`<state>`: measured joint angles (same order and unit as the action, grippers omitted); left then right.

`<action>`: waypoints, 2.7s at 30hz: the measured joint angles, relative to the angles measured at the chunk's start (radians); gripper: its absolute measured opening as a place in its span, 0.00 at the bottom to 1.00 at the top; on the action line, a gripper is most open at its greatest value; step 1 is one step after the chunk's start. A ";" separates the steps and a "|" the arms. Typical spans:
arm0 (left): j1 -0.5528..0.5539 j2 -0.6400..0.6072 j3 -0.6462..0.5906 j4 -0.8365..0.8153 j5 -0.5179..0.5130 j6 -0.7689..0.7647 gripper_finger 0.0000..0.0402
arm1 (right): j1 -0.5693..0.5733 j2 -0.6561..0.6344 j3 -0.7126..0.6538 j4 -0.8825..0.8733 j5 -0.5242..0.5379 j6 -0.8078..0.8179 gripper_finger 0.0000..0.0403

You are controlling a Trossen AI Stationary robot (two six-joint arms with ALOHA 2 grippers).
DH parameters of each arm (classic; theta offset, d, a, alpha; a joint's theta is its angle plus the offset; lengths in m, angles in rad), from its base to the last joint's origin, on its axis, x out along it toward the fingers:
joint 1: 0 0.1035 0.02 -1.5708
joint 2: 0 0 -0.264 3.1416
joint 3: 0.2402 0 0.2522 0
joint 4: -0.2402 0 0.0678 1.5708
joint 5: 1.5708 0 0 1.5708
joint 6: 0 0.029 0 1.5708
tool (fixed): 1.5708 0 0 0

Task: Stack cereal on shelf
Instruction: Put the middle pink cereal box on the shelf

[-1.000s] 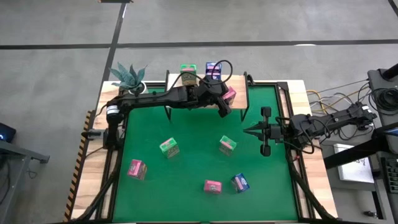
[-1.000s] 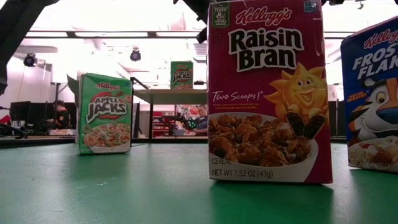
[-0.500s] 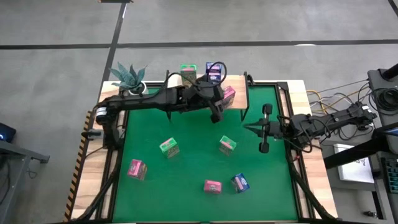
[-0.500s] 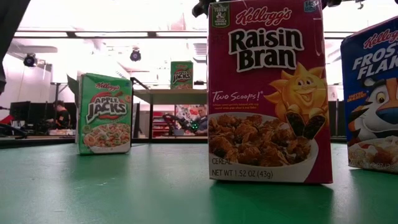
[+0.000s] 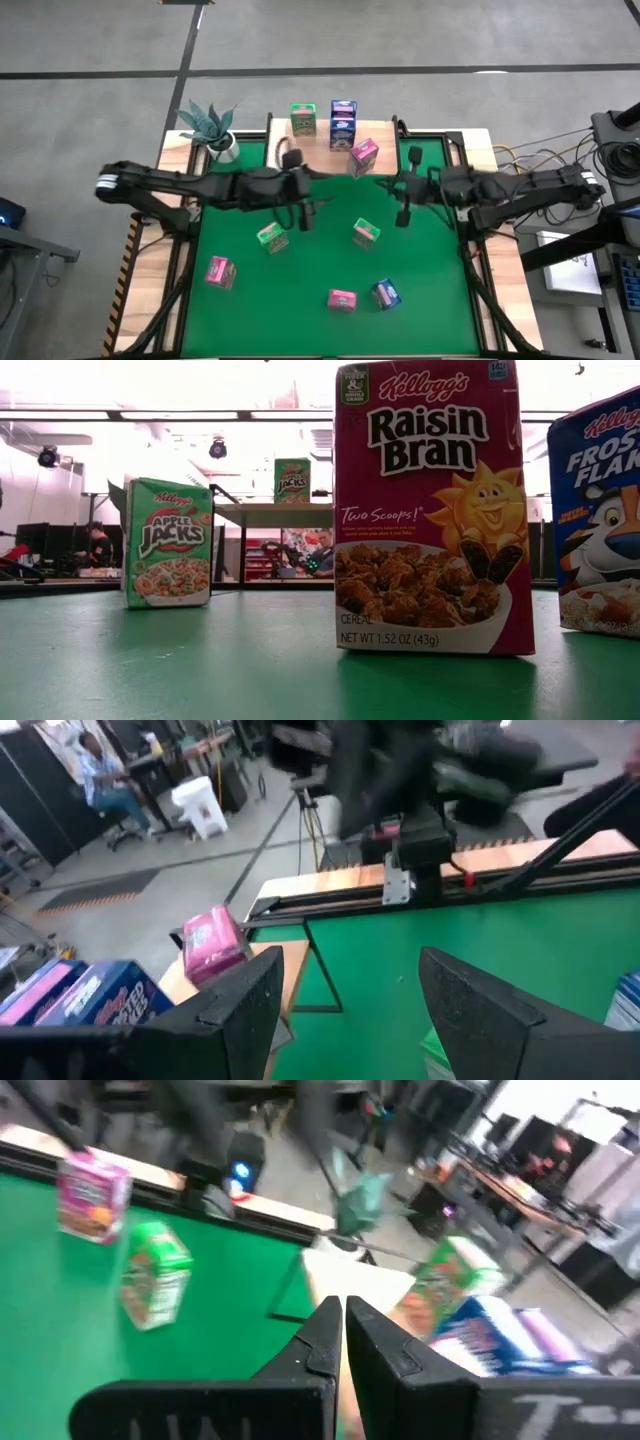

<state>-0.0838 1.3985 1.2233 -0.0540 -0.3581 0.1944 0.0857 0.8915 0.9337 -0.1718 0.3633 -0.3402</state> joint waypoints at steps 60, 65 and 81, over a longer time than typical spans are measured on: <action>-0.003 -0.317 -0.453 0.263 0.002 -0.126 0.54 | -0.558 0.628 0.814 -0.977 -0.494 -0.224 0.51; -0.003 -0.317 -0.453 0.262 0.002 -0.126 0.54 | -0.570 0.621 0.819 -0.988 -0.438 -0.220 0.50; -0.003 -0.317 -0.453 0.255 0.002 -0.126 0.54 | -0.817 0.630 0.856 -0.943 -0.468 -0.210 0.50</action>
<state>-0.0864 1.0813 0.7700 0.2008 -0.3561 0.0685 -0.7313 1.5218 1.7897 -1.1148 -0.1051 -0.5507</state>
